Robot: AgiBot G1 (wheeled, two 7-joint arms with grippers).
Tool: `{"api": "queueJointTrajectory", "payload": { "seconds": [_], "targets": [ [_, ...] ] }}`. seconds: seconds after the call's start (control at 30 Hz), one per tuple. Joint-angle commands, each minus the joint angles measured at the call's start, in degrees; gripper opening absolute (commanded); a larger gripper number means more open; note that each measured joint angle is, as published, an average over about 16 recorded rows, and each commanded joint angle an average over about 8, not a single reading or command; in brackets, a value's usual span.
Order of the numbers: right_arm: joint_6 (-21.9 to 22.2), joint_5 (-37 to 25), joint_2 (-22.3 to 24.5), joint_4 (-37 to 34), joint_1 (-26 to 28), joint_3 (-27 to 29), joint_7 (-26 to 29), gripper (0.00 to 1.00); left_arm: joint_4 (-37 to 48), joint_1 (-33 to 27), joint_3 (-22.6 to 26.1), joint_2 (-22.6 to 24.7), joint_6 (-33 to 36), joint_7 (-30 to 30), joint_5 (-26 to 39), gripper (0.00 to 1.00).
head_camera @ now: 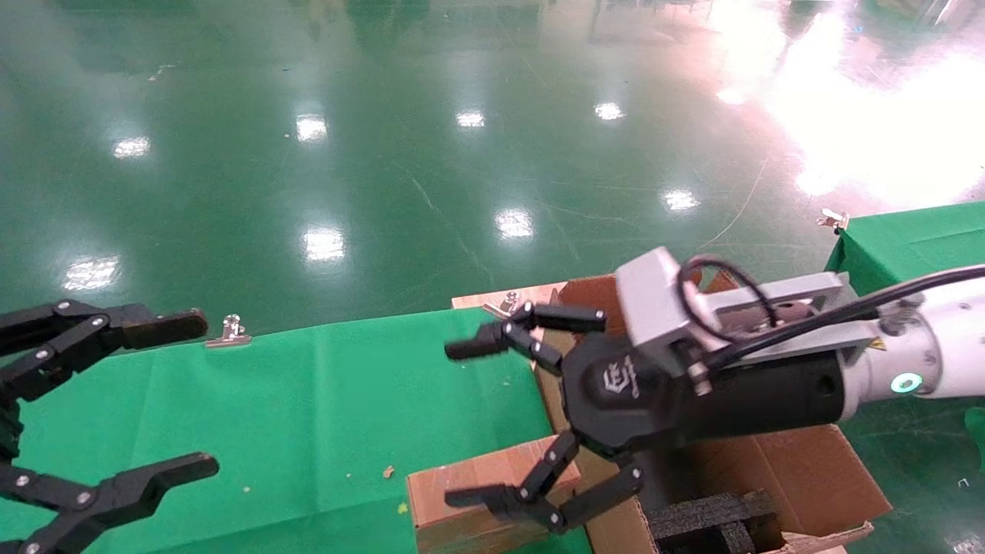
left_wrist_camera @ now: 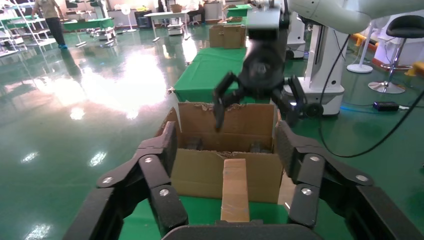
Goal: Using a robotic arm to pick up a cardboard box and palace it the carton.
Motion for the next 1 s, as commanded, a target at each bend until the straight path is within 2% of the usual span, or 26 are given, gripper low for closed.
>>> {"api": "queueJointTrajectory", "payload": {
  "seconds": [0.03,0.23,0.57,0.83,1.0],
  "targets": [
    [-0.65,-2.21,0.02,-0.06,1.84,-2.09,0.84,1.00,0.00,0.00,0.01,0.00,0.00,0.00,0.00,0.00],
    [-0.86,-7.36,-1.89,-1.24,7.71,-10.41,-0.45,1.00,0.00,-0.01,0.02,-0.01,-0.01,0.01,-0.01,0.00],
    [-0.88,-13.41,-7.11,-7.13,16.08,-22.64,-6.28,1.00,0.00,-0.01,0.04,-0.02,-0.02,0.02,-0.03,0.01],
    [-0.69,-16.94,-11.64,-13.49,21.50,-30.85,-11.48,1.00,0.00,-0.02,0.06,-0.02,-0.02,0.03,-0.04,1.00],
    [-0.63,-17.95,-14.30,-17.18,23.95,-34.92,-14.25,1.00,0.00,-0.02,0.07,-0.03,-0.03,0.04,-0.05,1.00]
  ]
}}
